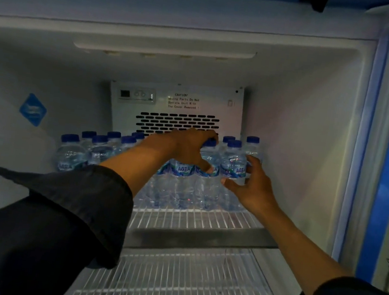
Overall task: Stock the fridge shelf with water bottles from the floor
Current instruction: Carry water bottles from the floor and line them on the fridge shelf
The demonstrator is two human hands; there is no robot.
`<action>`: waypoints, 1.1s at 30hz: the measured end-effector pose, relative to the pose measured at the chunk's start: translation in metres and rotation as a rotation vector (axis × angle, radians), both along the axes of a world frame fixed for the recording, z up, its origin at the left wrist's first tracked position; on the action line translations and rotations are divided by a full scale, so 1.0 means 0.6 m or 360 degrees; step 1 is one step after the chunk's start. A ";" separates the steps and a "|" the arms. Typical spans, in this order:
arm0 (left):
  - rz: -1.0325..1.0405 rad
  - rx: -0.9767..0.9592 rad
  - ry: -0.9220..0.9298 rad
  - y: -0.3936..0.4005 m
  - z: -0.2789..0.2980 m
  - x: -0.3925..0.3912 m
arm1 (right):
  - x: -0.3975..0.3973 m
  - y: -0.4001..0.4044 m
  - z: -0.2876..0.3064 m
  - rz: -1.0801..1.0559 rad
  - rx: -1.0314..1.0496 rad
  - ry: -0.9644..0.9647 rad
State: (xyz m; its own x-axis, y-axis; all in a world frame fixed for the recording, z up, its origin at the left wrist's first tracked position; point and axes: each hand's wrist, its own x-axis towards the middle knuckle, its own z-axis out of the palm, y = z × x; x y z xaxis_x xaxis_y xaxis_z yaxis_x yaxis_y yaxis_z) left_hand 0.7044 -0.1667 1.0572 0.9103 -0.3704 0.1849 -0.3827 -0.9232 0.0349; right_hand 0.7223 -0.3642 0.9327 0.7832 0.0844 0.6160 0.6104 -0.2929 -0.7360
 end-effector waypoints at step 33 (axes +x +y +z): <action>0.0261 0.0310 -0.0140 -0.017 -0.007 -0.020 | 0.003 -0.002 0.003 -0.0131 -0.0126 0.0124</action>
State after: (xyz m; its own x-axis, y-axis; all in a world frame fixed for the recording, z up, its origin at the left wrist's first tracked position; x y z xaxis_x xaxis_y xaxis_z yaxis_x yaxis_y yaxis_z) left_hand 0.6924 -0.1771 1.0532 0.9446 -0.2557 0.2058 -0.2212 -0.9591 -0.1765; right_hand 0.7244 -0.3652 0.9343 0.8347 0.0641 0.5469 0.5238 -0.3987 -0.7528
